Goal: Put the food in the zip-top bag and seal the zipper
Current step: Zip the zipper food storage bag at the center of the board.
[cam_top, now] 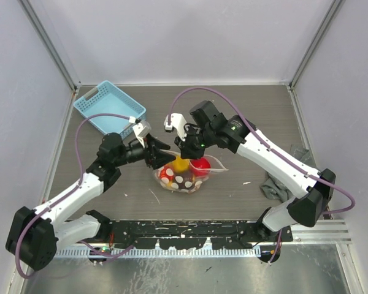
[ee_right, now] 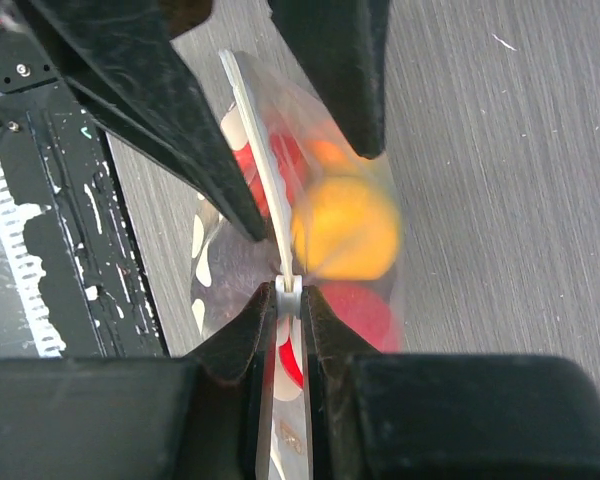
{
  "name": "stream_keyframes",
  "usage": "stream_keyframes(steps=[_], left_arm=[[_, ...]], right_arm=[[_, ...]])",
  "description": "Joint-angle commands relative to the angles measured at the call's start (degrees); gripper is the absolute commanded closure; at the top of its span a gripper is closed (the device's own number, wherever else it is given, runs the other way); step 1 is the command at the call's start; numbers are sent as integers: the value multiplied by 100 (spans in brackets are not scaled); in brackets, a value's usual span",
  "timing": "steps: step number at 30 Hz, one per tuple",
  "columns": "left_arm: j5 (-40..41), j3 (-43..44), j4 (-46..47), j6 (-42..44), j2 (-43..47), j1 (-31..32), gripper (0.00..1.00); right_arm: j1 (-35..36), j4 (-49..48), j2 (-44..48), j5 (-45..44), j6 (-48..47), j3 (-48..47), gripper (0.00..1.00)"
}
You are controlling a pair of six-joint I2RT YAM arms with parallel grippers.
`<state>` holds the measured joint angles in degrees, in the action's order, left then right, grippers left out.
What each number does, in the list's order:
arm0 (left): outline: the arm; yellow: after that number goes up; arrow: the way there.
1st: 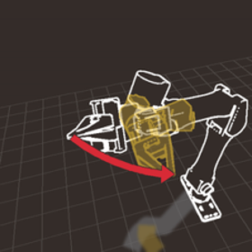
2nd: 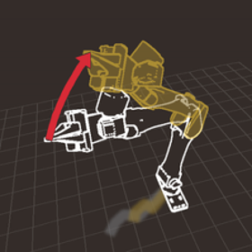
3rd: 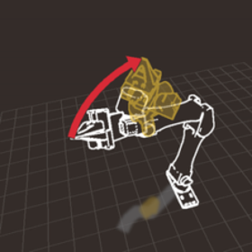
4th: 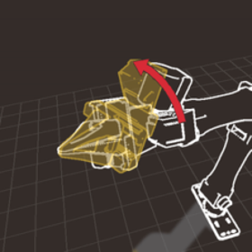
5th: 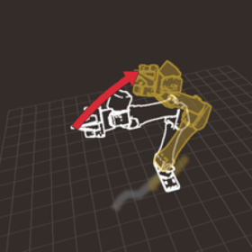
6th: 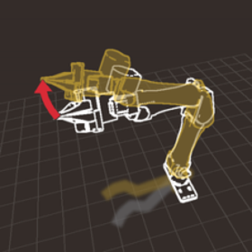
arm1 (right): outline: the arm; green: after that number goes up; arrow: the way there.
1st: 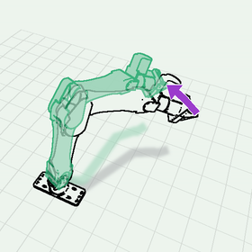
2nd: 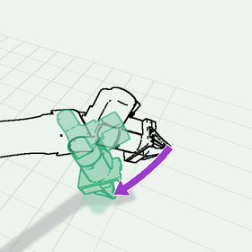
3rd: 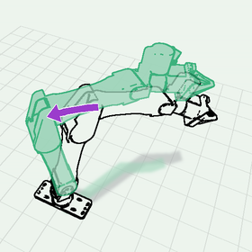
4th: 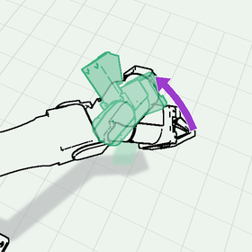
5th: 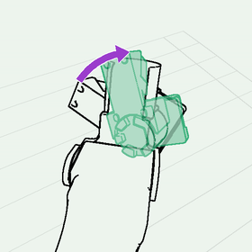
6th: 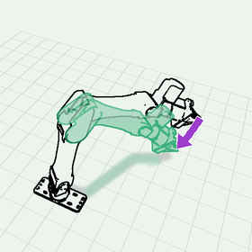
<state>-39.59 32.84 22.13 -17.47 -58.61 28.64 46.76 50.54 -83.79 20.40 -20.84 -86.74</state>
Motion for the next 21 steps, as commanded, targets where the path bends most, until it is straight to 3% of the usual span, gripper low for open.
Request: stream_keyframes(steps=[1, 6, 21], left_arm=[[-545, 468, 465, 241, -341, -25, 49], [-793, 573, 368, 243, -509, -25, 99], [1334, 365, -1271, 556, 320, -59, 100]], right_arm=[[-9, -106, 65, 289, -58, -319, 100], [-9, -106, 94, 35, -44, -269, 100], [-34, 102, 575, -1061, 314, 355, 100]])
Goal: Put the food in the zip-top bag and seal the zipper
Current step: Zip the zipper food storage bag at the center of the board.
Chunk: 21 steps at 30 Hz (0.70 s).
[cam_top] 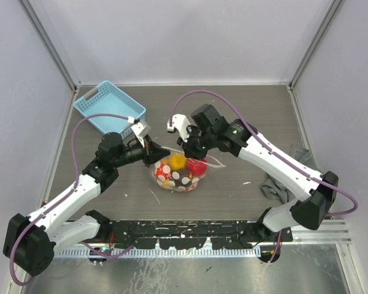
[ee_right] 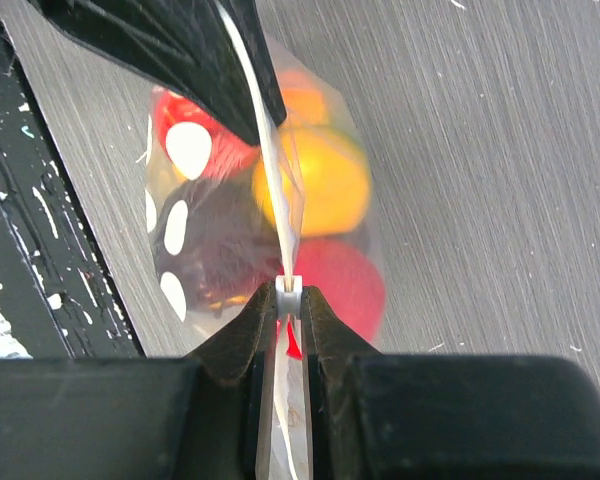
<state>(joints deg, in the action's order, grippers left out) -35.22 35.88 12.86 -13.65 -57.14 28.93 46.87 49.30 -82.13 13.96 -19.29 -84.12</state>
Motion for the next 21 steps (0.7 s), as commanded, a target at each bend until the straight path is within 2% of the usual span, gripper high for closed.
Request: stream_keyframes(steps=[1, 8, 21], left_arm=[[1009, 53, -387, 170, 188, -101, 100], [1511, 31, -506, 35, 270, -273, 100], [1652, 13, -317, -548, 102, -822, 100]], right_arm=[[-52, 237, 442, -434, 180, 122, 100], [-148, 288, 606, -577, 289, 262, 100], [-399, 308, 988, -928, 618, 660, 100]])
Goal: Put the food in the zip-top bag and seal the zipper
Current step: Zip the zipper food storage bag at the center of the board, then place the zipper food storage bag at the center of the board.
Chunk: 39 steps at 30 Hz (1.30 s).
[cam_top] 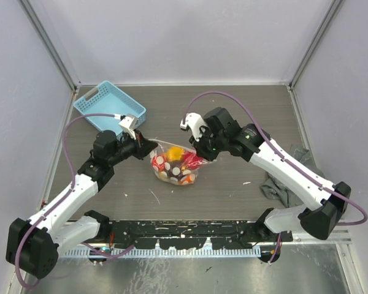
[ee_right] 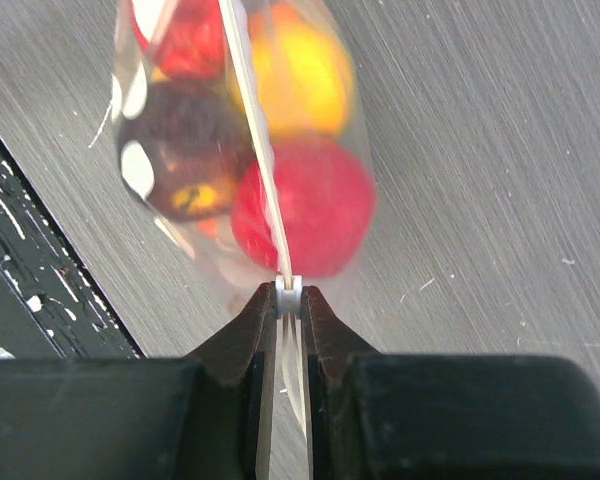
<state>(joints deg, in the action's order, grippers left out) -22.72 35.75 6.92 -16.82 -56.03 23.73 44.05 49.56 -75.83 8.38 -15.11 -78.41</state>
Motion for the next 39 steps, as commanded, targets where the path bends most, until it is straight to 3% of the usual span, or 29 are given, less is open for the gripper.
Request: stream_keyframes(steps=[1, 11, 16, 24, 28, 34, 39], left_arm=[[398, 35, 297, -303, -53, -356, 100], [385, 432, 328, -722, -652, -767, 100], [199, 822, 473, -681, -1145, -772, 100], [-101, 1958, 847, -765, -2435, -644, 100], [-183, 2675, 798, -579, -3170, -440, 100], [-165, 2581, 842, -516, -3622, -205, 99], [-224, 1844, 991, -680, -3293, -194, 95]], right_arm=[[-146, 270, 400, -399, 237, 133, 100], [-350, -3, 656, -828, 403, 519, 100], [-504, -401, 496, -1812, 484, 525, 100], [-634, -1682, 75, -4543, 481, 315, 100], [-640, -2219, -59, -5164, 253, 356, 100], [-637, -1987, 64, -4112, 618, 913, 100], [-636, -1629, 523, -2106, 1145, 1621, 100]])
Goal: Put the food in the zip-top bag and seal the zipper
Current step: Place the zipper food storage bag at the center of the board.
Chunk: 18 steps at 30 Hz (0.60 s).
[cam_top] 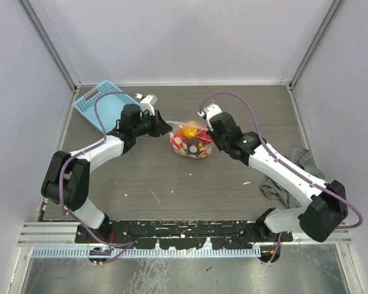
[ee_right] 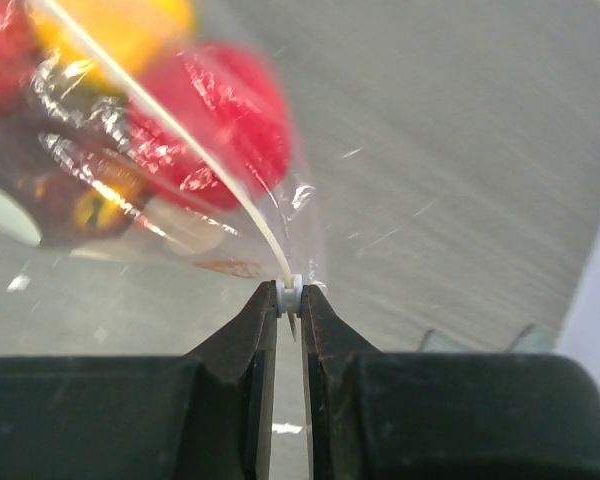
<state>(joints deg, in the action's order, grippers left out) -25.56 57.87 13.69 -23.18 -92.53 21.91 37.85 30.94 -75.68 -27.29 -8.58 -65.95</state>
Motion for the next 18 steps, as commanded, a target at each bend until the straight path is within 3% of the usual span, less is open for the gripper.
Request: stream_keyframes(steps=[1, 6, 11, 18], left_arm=[[1, -478, 298, -95, 410, -19, 95], [-201, -1176, 228, -423, 903, -9, 91], [139, -1989, -460, -459, 2127, -11, 87], [559, -2860, -1565, -754, 3686, -3, 78]], right_arm=[[-16, 275, 615, 1865, 592, 492, 100], [-15, 468, 916, 3452, 876, 862, 100], [8, 604, 1102, 4663, 1105, 1164, 100], [161, 150, 1050, 5495, 1667, 1618, 98]])
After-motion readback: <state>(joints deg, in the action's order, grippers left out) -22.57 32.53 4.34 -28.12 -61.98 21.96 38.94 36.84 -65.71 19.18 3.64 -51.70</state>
